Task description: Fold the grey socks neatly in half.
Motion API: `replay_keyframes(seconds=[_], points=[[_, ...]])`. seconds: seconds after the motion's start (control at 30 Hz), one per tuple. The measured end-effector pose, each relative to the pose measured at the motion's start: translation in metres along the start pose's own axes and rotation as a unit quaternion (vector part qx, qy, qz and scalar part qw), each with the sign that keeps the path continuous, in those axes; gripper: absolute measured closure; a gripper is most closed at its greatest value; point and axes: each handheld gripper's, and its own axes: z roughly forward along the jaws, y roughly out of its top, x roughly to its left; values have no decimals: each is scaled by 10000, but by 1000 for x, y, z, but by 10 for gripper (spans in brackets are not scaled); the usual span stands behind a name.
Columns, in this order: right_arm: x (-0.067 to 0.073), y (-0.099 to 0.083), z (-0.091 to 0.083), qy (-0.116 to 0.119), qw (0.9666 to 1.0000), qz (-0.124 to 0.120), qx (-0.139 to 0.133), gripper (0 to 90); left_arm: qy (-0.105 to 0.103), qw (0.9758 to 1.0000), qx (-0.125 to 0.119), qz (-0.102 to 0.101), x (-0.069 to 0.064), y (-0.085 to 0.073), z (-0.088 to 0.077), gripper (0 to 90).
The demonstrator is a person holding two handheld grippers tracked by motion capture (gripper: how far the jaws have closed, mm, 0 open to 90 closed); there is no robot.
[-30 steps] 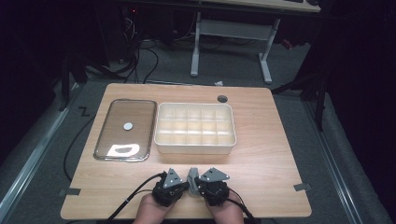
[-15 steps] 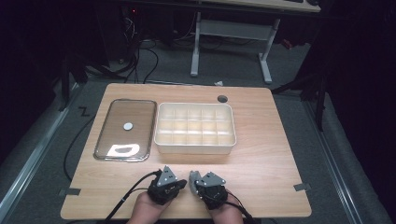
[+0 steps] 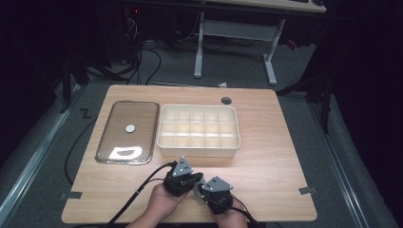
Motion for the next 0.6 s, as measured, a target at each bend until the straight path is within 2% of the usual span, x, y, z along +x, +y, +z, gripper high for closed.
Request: replay_keyframes(seconds=[0.1, 0.2, 0.23, 0.3, 0.33, 0.4, 0.43, 0.5, 0.6], points=[[-1, -1, 0, 18, 10000, -9, -62, 900, 11, 10000, 20, 4, 6, -9, 4, 900], [-2, -1, -1, 59, 10000, 33, -62, 900, 70, 9999, 17, 147, 4, -11, 4, 900], [-2, 1, -5, 87, 9999, 57, -39, 900, 107, 9998, 21, 194, 3, -12, 4, 900], [3, 4, -17, 213, 9996, -50, -196, 900, 122, 9997, 12, 215, 4, -13, 4, 900], [7, 4, -20, 274, 9994, -134, -189, 900, 124, 9997, 4, 228, 4, -13, 4, 900], [12, -1, -16, 376, 9992, -161, 39, 900, 115, 9996, -3, 255, 3, -14, 4, 900], [14, -4, -11, 325, 9992, -182, 115, 900, 122, 9996, -7, 261, 2, -14, 5, 900], [11, -7, -9, 363, 9993, 27, 82, 900, 137, 9995, -35, 299, 2, -15, 5, 900], [11, -9, -7, 370, 9992, 92, 79, 900, 130, 9994, -61, 309, 2, -17, 5, 900]])
